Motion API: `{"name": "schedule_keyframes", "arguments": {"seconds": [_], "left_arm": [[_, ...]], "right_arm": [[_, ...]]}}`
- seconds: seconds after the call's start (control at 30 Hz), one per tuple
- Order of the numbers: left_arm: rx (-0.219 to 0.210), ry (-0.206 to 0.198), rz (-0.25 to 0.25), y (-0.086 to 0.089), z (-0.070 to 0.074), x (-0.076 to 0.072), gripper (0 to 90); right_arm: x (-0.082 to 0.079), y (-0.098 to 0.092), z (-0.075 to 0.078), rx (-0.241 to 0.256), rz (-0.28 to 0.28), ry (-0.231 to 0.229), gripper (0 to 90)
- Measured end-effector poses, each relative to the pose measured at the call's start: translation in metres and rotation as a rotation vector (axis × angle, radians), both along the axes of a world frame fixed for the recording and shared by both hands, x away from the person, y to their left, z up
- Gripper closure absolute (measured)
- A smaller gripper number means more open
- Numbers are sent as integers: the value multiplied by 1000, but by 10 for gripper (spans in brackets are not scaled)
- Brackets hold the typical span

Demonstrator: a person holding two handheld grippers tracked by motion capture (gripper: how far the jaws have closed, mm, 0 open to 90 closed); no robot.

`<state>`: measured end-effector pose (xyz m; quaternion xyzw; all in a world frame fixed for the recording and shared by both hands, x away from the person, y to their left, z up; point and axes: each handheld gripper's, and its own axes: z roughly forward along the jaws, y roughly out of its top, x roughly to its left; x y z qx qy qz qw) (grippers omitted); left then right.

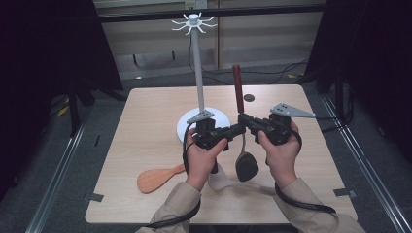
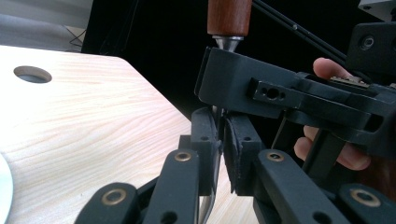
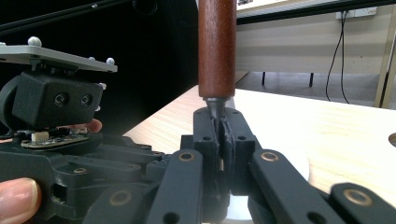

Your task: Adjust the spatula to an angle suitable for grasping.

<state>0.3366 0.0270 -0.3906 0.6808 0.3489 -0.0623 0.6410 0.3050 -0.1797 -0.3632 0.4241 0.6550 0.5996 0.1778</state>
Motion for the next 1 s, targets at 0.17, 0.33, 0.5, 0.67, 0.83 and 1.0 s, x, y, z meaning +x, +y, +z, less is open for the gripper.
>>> {"name": "schedule_keyframes", "arguments": {"seconds": [0.17,0.33,0.5,0.67,0.83,1.0], "left_arm": [[13,-5,-12,2,0,1,819],[13,-14,-12,3,0,1,822],[29,-30,-25,5,4,0,845],[48,-39,-32,7,7,0,848],[66,-33,-29,12,5,1,849],[60,-29,-15,21,7,3,849]], "right_arm": [[0,1,1,-1,5,-1,859],[0,3,2,0,10,-4,859],[1,4,3,13,20,4,859],[1,4,3,44,36,17,855],[2,-1,2,74,30,38,702],[-3,-19,-1,70,-1,34,524]]}}
